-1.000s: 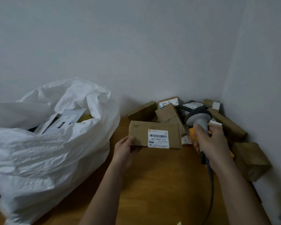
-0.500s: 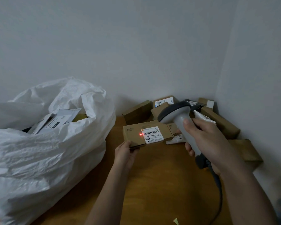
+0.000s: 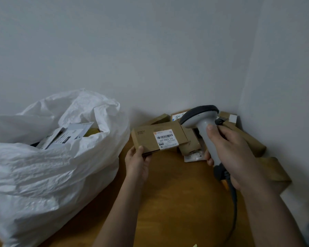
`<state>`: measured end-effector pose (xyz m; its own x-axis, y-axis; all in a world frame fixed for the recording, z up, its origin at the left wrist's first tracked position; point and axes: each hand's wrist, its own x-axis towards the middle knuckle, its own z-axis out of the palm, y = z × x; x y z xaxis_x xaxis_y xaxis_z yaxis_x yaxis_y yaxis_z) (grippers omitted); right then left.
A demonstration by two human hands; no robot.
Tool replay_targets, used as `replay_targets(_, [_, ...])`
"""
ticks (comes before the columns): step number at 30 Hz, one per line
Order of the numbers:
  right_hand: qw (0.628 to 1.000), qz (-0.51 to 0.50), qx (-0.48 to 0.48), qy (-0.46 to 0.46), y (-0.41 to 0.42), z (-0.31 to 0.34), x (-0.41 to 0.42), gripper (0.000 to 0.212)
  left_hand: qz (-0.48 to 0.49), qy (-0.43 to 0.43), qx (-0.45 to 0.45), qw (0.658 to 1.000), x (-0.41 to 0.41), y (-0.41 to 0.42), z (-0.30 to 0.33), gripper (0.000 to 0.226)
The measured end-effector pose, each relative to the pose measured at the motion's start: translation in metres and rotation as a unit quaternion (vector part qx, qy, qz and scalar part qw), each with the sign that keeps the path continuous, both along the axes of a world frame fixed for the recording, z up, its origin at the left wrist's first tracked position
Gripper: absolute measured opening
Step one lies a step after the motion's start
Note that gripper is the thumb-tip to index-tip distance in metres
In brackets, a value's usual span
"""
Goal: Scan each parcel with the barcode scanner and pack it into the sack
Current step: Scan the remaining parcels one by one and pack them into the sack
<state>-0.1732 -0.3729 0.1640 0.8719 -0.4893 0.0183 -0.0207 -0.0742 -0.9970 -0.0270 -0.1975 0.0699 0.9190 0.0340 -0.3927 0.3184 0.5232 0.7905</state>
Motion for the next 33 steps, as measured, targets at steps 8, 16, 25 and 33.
replay_targets(8, [1.0,-0.026,0.009,0.0,0.02,-0.013,0.026,0.032,0.184,-0.172,0.167,0.953,0.009,0.036,0.081,0.039])
replay_targets(16, [0.999,0.023,0.048,0.001,0.05,-0.015,0.046,0.031,0.349,-0.11,0.134,0.921,0.031,0.109,0.104,0.037])
replay_targets(25, [0.999,0.001,0.05,0.012,0.047,-0.023,0.056,0.022,0.318,-0.175,0.243,0.9,0.019,0.084,0.073,0.032])
replay_targets(33, [0.993,-0.106,0.052,0.026,-0.013,-0.042,0.048,0.022,0.203,-0.171,0.296,0.917,0.028,0.023,0.036,0.025])
